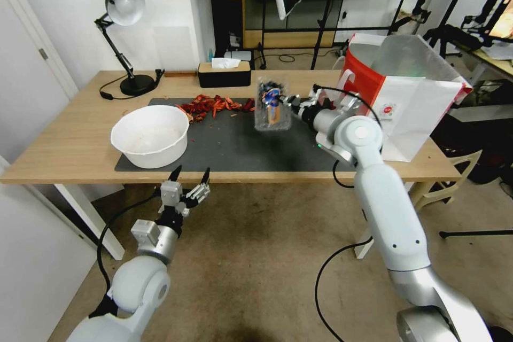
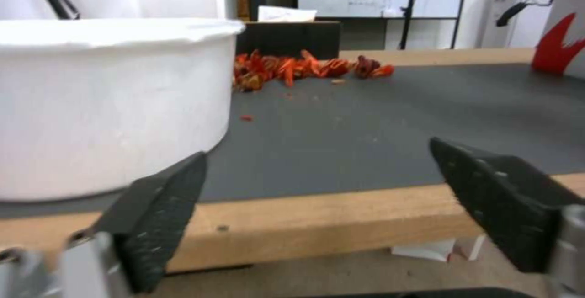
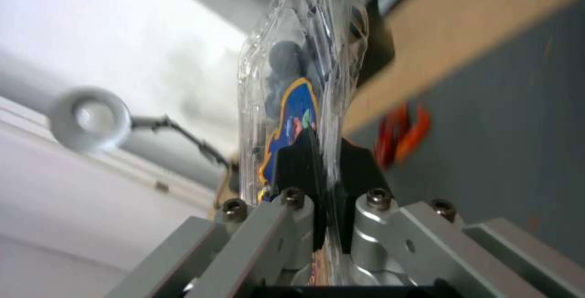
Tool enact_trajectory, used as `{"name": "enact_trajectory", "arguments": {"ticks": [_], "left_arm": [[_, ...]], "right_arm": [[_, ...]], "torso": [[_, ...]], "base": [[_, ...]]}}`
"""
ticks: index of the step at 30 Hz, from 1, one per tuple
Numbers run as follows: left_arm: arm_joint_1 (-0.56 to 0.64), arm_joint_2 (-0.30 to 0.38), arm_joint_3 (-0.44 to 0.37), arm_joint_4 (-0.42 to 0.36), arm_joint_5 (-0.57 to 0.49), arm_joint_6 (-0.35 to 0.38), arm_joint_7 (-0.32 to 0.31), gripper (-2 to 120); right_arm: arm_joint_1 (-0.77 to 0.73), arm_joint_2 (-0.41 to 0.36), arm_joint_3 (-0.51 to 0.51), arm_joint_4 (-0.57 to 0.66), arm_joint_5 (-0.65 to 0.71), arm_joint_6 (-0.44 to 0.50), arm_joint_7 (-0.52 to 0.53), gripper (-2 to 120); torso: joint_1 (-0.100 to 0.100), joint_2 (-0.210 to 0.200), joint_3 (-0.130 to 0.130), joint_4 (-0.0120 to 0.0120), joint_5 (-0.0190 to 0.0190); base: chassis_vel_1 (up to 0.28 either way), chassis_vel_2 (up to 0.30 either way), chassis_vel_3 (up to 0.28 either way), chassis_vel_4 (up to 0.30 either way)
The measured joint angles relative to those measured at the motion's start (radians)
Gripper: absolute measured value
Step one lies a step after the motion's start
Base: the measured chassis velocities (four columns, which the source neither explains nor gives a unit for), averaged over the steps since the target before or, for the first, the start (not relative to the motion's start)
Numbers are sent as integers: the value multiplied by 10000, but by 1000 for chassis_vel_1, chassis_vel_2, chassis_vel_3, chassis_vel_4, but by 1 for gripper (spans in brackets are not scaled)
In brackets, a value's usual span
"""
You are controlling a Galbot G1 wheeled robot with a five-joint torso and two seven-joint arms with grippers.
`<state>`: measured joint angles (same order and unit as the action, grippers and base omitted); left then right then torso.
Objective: Close the takeout container lid, then place the container into the takeout bag.
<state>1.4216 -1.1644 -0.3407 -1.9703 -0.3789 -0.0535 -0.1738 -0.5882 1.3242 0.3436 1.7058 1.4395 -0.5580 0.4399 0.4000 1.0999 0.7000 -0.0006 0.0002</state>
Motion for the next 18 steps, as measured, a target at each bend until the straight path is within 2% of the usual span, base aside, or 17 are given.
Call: {"name": "enact_trajectory", "arguments": {"ticks": [8, 11, 17, 18], "left_arm": [[367, -241, -19, -14, 118, -94, -226, 100], [592, -374, -51, 54, 273, -273, -333, 100], [843, -533, -83, 160, 319, -444, -368, 100], [882, -559, -96, 200, 314, -489, -368, 100]], "right_arm": [[72, -394, 230, 472, -607, 609, -650, 0], [364, -799, 526, 822, -1085, 1142, -778, 0], [924, -1488, 948, 993, -1912, 1789, -671, 0], [1112, -1748, 1099, 890, -2409, 1997, -747, 0]], "torso": [[-1, 0, 1, 6, 5], [0, 0, 0, 9, -6], [0, 0, 0, 6, 0], [0, 0, 0, 7, 1]], "base": [[0, 0, 0, 0], [0, 0, 0, 0], [0, 0, 0, 0], [0, 0, 0, 0]]}}
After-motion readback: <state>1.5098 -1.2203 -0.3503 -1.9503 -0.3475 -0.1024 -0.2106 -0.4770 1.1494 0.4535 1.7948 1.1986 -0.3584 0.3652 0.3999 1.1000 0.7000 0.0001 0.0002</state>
